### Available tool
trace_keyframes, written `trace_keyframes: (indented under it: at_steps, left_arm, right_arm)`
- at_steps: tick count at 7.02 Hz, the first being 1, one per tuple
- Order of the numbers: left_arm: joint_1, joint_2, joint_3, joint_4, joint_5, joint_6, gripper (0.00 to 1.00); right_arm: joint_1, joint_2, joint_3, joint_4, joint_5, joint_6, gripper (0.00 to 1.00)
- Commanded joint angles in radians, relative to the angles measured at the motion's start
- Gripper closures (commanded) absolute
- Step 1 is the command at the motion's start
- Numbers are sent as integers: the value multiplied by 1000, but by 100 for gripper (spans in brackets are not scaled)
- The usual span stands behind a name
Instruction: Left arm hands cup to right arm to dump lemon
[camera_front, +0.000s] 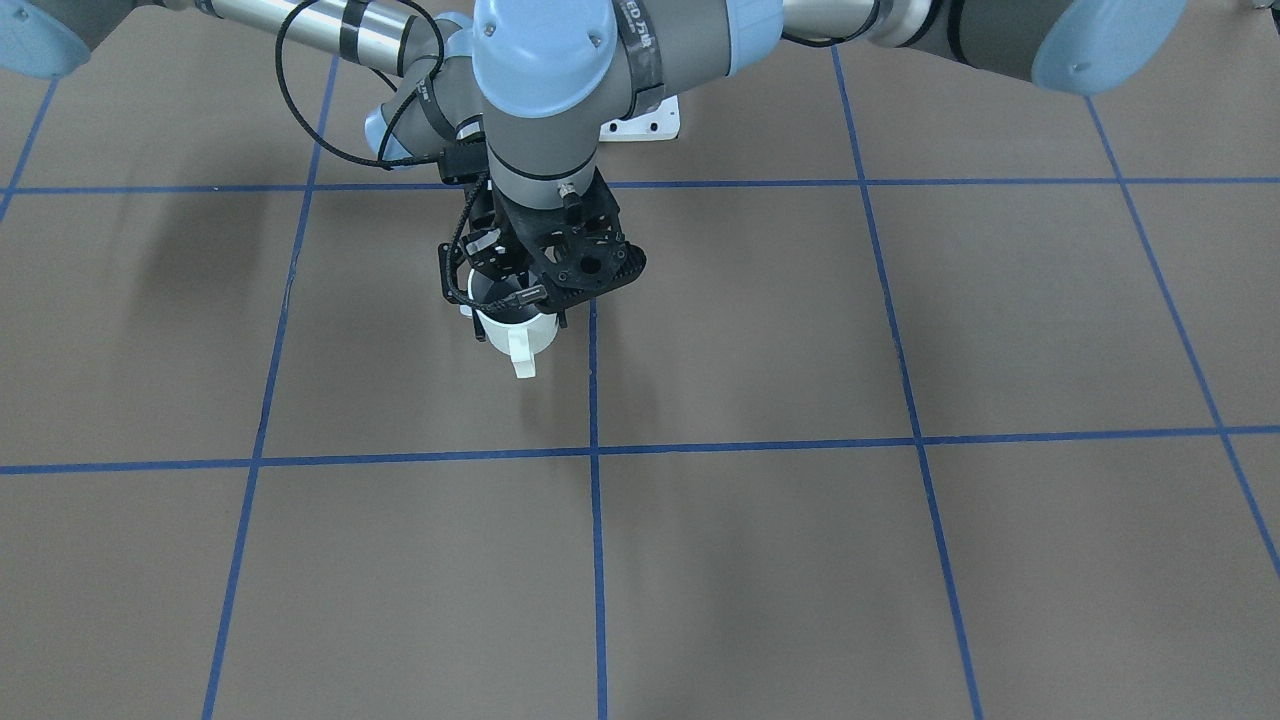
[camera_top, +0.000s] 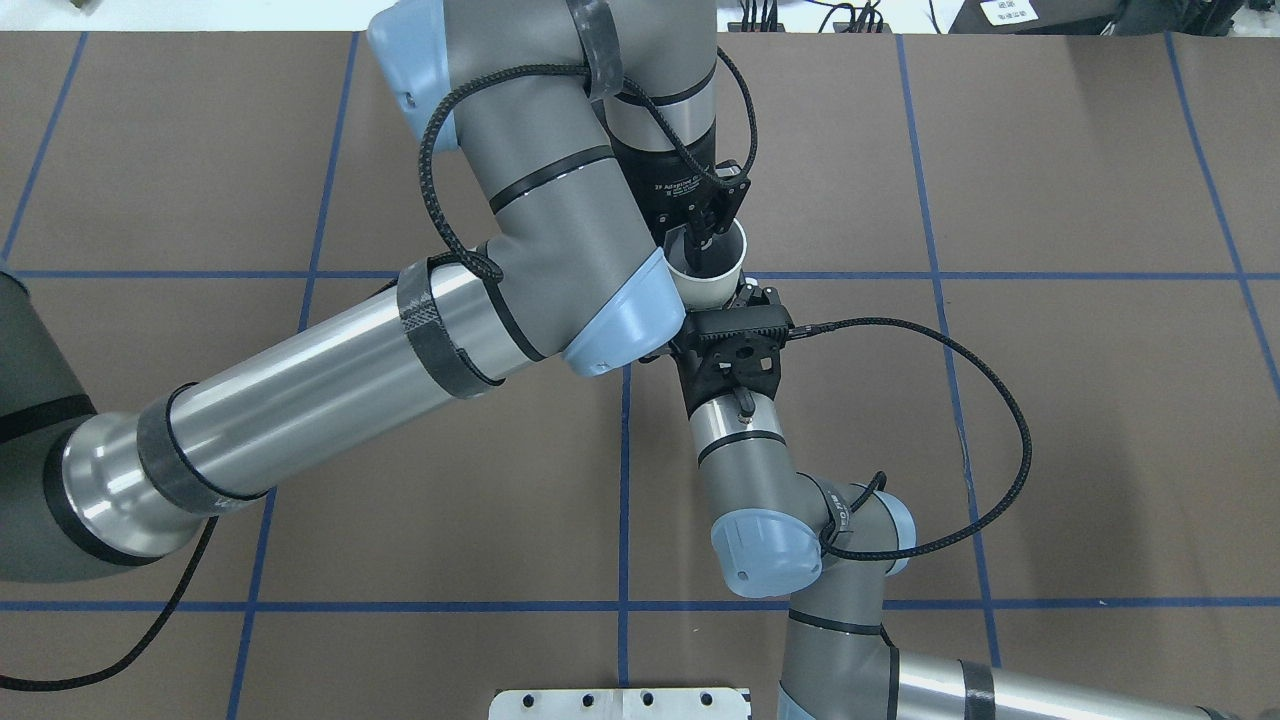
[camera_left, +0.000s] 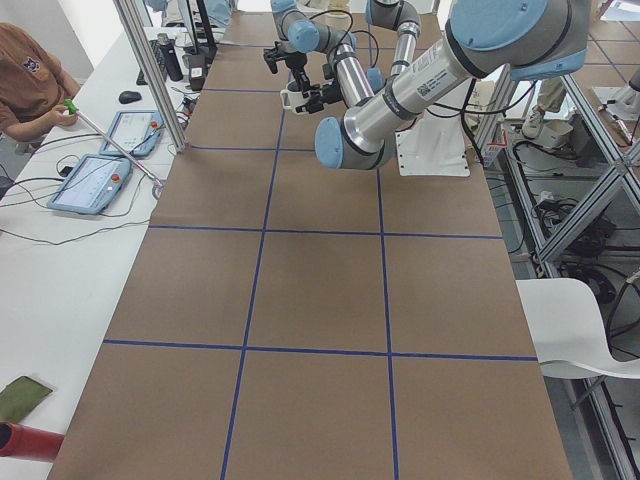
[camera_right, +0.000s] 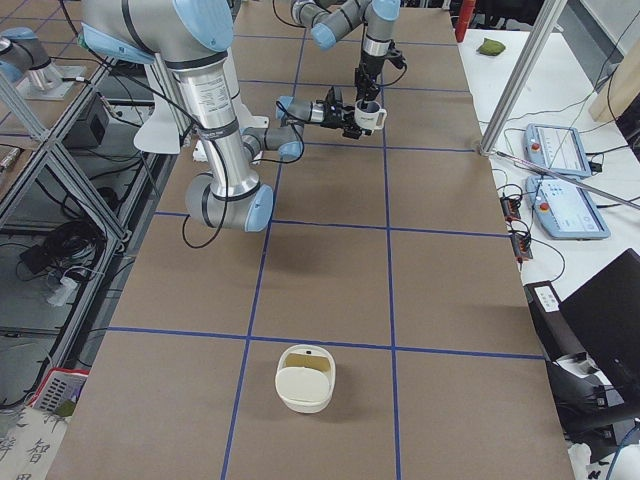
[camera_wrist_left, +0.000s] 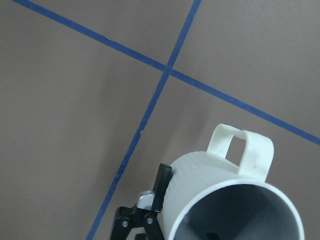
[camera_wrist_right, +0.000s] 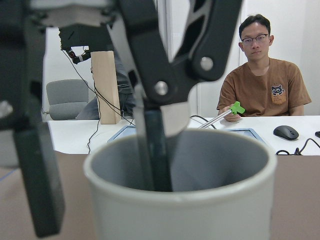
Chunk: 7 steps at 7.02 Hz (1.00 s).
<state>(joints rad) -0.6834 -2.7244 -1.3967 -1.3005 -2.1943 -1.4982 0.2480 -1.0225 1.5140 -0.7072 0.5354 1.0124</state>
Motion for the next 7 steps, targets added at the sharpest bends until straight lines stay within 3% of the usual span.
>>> trace_keyframes:
  at_steps: [1,3,4,5,6,7]
  left_arm:
    - [-1,2,-2,1,1,-1,61]
    - [1,2,-1,1,1,-1,63]
    - [1,2,-1,3,1,-1,69]
    - [-1,2,-1,4,1,-1,80]
    - [-1,0,-2,6,1,-4,100]
    - [1,0,-4,9,1,-8,100]
  right_arm:
    - [1,-5,0,2,0,0,56]
    - [-1,-5,0,2,0,0,56]
    - [-1,-4,0,2,0,0,56]
    - [-1,-2,2,2,0,-2,55]
    - [-1,-2,2,2,0,-2,46]
    - [-1,-2,2,2,0,0,0]
